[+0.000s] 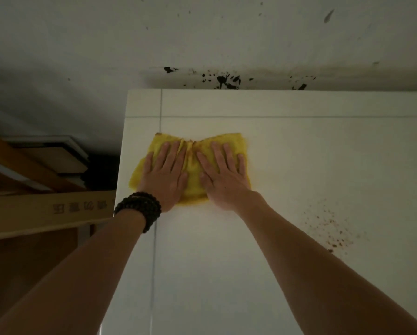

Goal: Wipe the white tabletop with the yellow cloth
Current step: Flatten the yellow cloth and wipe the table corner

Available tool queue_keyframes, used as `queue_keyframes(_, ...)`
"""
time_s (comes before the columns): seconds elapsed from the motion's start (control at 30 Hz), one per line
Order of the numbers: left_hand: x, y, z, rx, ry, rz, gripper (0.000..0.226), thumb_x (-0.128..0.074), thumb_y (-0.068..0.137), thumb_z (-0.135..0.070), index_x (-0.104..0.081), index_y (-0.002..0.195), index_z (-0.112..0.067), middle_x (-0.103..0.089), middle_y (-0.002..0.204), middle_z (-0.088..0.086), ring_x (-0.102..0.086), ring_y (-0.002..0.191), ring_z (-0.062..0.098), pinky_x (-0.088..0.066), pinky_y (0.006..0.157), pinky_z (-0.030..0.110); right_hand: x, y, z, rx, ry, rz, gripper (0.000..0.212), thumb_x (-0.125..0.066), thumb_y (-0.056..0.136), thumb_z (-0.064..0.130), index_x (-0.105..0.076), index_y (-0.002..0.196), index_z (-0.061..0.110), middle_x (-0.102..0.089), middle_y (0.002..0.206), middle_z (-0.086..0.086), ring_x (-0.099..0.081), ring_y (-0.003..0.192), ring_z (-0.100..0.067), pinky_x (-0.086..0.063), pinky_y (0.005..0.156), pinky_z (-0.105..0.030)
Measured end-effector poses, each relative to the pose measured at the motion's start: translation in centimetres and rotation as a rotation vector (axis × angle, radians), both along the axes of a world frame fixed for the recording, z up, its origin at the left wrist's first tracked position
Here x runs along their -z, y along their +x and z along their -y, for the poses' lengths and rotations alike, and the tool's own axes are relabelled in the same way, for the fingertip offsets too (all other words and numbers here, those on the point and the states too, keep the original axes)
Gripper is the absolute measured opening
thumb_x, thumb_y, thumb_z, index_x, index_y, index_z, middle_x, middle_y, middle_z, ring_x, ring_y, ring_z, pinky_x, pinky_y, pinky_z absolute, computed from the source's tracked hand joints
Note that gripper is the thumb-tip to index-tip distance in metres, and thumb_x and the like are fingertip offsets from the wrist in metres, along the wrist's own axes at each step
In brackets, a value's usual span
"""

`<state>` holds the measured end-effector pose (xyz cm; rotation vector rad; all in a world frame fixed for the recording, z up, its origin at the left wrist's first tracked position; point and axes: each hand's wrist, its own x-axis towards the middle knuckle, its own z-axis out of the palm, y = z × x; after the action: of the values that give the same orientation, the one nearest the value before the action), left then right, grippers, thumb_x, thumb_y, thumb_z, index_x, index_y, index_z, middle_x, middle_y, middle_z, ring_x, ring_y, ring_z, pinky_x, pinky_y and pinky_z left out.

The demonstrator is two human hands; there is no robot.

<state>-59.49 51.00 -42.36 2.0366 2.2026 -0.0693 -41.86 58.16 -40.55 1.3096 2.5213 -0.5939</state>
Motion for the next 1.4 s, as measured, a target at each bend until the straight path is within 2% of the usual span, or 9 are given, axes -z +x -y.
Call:
queue_keyframes(0.17, 0.3, -0.7, -3.1, -0.016, -0.014, 0.001, 0.069, 0.001, 0.092, -0.048, -0.002, 0.153, -0.017, 0.001, 0.162, 0.002, 0.002, 0.148, 0.025, -0.002, 0.115, 0.051, -0.1, -1.5, -2.7, -0.004, -0.011, 0.012, 0.056, -0.013, 0.105, 0.049, 0.011, 0.157, 0.045, 0.028, 0.165, 0.004, 0.029, 0.150, -0.022, 0.020, 0.118, -0.052)
queue_keyframes(0.3, 0.3, 0.3, -1.0, -0.002, -0.026, -0.001, 0.070, 0.003, 0.091, -0.048, -0.001, 0.153, -0.015, 0.002, 0.162, 0.003, 0.002, 0.148, 0.027, 0.002, 0.115, 0.052, -0.3, -0.9, -0.8, -0.030, -0.009, 0.027, 0.057, -0.013, 0.105, 0.048, 0.011, 0.157, 0.043, 0.029, 0.165, 0.002, 0.030, 0.150, -0.023, 0.019, 0.118, -0.053)
queue_keyframes(0.47, 0.2, 3.1, 5.7, 0.042, -0.003, -0.011, 0.064, -0.012, 0.096, -0.043, -0.012, 0.153, -0.012, -0.011, 0.161, 0.007, -0.010, 0.147, 0.030, -0.007, 0.115, 0.055, -0.9, 1.6, 5.8, -0.053, -0.015, 0.042, 0.057, -0.014, 0.106, 0.047, 0.009, 0.157, 0.041, 0.028, 0.165, 0.001, 0.030, 0.150, -0.024, 0.017, 0.119, -0.054)
queue_keyframes(0.57, 0.0, 4.7, 10.3, 0.050, -0.011, -0.001, 0.064, -0.014, 0.097, -0.043, -0.011, 0.153, -0.012, -0.010, 0.161, 0.007, -0.008, 0.148, 0.031, -0.010, 0.115, 0.056, -1.1, 3.5, 10.5, -0.051, -0.046, 0.074, 0.057, -0.008, 0.103, 0.050, 0.009, 0.157, 0.041, 0.031, 0.164, 0.001, 0.034, 0.148, -0.024, 0.019, 0.118, -0.053)
queue_keyframes(0.67, -0.3, 6.9, 15.7, 0.058, -0.033, -0.007, 0.063, -0.012, 0.098, -0.042, -0.013, 0.152, -0.011, -0.011, 0.161, 0.008, -0.007, 0.148, 0.032, -0.011, 0.115, 0.057, -1.4, 5.6, 15.7, -0.048, -0.077, 0.075, 0.073, 0.013, 0.086, 0.057, 0.009, 0.157, 0.042, 0.032, 0.163, 0.001, 0.036, 0.146, -0.023, 0.021, 0.118, -0.052)
queue_keyframes(0.93, -1.2, 11.1, 25.7, -0.030, -0.093, 0.046, 0.064, -0.020, 0.099, -0.045, -0.012, 0.153, -0.011, -0.008, 0.161, 0.008, -0.005, 0.148, 0.031, -0.016, 0.115, 0.057, -1.9, 10.4, 24.8, -0.011, -0.105, 0.084, 0.071, 0.016, 0.085, 0.059, 0.018, 0.154, 0.043, 0.037, 0.161, 0.002, 0.042, 0.143, -0.022, 0.023, 0.117, -0.052)
queue_keyframes(1.17, -1.2, 10.4, 21.9, -0.051, -0.111, 0.053, 0.063, -0.017, 0.098, -0.045, -0.013, 0.152, -0.013, -0.011, 0.161, 0.008, -0.009, 0.147, 0.031, -0.014, 0.114, 0.055, -1.3, 9.3, 22.0, 0.016, -0.100, 0.054, 0.069, 0.016, 0.085, 0.059, 0.022, 0.152, 0.045, 0.039, 0.160, 0.004, 0.043, 0.142, -0.019, 0.025, 0.116, -0.050)
queue_keyframes(1.3, -0.8, 8.2, 16.0, -0.013, -0.106, 0.039, 0.063, -0.009, 0.098, -0.046, -0.008, 0.153, -0.015, -0.008, 0.161, 0.005, -0.006, 0.148, 0.029, -0.011, 0.116, 0.054, -1.0, 7.3, 16.4, 0.060, -0.078, 0.056, 0.057, -0.003, 0.102, 0.053, 0.018, 0.154, 0.044, 0.036, 0.161, 0.003, 0.038, 0.145, -0.021, 0.023, 0.117, -0.050)
queue_keyframes(1.4, -0.5, 6.3, 10.5, -0.010, -0.087, 0.031, 0.064, -0.012, 0.098, -0.046, -0.012, 0.153, -0.015, -0.012, 0.161, 0.006, -0.009, 0.148, 0.029, -0.011, 0.114, 0.055, -0.7, 5.8, 11.3, 0.083, -0.049, 0.052, 0.057, -0.011, 0.105, 0.050, 0.015, 0.156, 0.043, 0.033, 0.163, 0.003, 0.034, 0.148, -0.022, 0.022, 0.117, -0.050)
